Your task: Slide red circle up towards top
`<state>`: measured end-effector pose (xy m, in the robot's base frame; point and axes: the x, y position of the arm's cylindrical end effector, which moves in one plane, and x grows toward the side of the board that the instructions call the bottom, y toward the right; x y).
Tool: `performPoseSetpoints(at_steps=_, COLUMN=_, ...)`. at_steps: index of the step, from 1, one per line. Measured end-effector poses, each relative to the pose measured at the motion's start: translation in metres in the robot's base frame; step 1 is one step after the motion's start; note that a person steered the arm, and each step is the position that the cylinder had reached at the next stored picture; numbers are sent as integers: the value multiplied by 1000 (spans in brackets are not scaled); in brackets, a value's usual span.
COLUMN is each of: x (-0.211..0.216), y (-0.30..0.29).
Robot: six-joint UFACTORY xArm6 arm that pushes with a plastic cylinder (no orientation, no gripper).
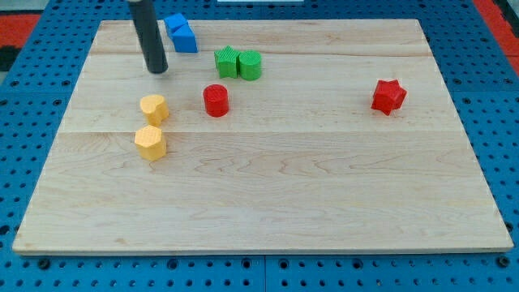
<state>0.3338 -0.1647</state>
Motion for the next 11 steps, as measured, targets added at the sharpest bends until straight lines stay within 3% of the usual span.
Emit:
performPoseSetpoints(at_steps=4, x=90, y=105)
performPoseSetpoints(at_steps=6, x=63, y=170)
performPoseSetpoints(at_steps=11, x=23, y=184)
